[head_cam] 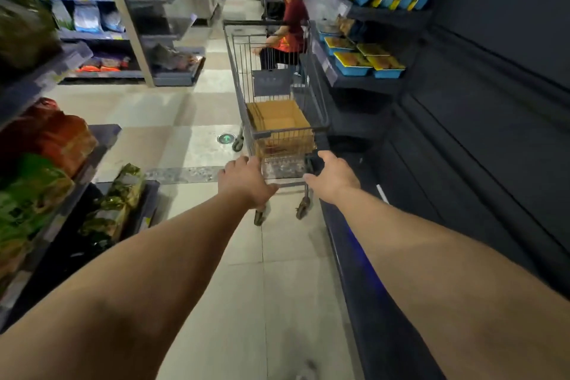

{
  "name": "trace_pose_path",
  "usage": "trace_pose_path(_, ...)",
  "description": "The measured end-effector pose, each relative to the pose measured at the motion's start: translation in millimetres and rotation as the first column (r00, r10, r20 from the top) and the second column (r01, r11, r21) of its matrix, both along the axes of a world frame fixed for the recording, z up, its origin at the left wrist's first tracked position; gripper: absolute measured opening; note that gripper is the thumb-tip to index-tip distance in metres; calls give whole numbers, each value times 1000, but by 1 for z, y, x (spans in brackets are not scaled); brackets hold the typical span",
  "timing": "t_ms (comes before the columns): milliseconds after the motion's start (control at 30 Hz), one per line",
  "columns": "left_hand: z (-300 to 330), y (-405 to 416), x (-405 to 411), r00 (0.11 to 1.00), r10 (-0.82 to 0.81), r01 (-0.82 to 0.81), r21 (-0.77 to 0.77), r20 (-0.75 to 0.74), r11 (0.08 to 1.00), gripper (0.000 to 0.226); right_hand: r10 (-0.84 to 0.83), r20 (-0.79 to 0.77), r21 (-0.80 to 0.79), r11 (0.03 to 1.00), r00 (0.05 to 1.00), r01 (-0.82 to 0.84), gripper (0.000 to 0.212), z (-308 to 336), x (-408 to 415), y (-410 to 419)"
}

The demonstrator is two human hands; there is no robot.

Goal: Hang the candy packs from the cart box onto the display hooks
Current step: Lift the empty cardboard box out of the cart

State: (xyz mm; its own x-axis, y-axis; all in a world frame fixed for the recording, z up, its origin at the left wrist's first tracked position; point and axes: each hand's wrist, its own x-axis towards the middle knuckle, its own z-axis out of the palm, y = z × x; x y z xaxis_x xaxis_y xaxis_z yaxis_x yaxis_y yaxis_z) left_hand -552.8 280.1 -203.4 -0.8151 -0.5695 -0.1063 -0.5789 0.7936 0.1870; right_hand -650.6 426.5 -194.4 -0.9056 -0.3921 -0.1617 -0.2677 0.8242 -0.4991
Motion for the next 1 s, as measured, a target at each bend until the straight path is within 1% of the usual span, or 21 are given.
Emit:
trace_pose_path(200,1,-56,-100,999,48,-49,-35,-18,998,76,42,-25,20,999,999,-41,64,8,-118,-55)
trace_pose_path(333,-12,-101,-162,997,64,-65,-31,-45,997,76,77,-21,34,996,997,-77,60,-3,-182,-100)
trace_pose_path(433,-27,-142,-211,998,49,-50,-26,-28,998,77,82,-29,44,996,996,-81,57,-13,-232,-141)
trace_pose_path(567,-44,-209,-278,998,55,-55,32,5,998,79,71,-16,67,995,997,-69,63,-28,-299,-199)
trace_pose_path(633,-49,-241,-309,998,60,-61,77,26,995,80,63,19,75,995,998,-64,65,-34,-331,-227)
trace_pose_path(767,-60,-295,-367,995,84,-89,131,48,987,79,-22,101,76,997,995,14,66,-46,-392,-273)
trace_pose_path(900,-80,-324,-412,987,139,-155,232,82,960,78,-37,132,121,992,990,21,65,-70,-439,-300)
trace_pose_path(1000,-102,-340,-446,980,165,-191,288,111,939,84,-45,172,119,993,984,25,62,-90,-479,-317)
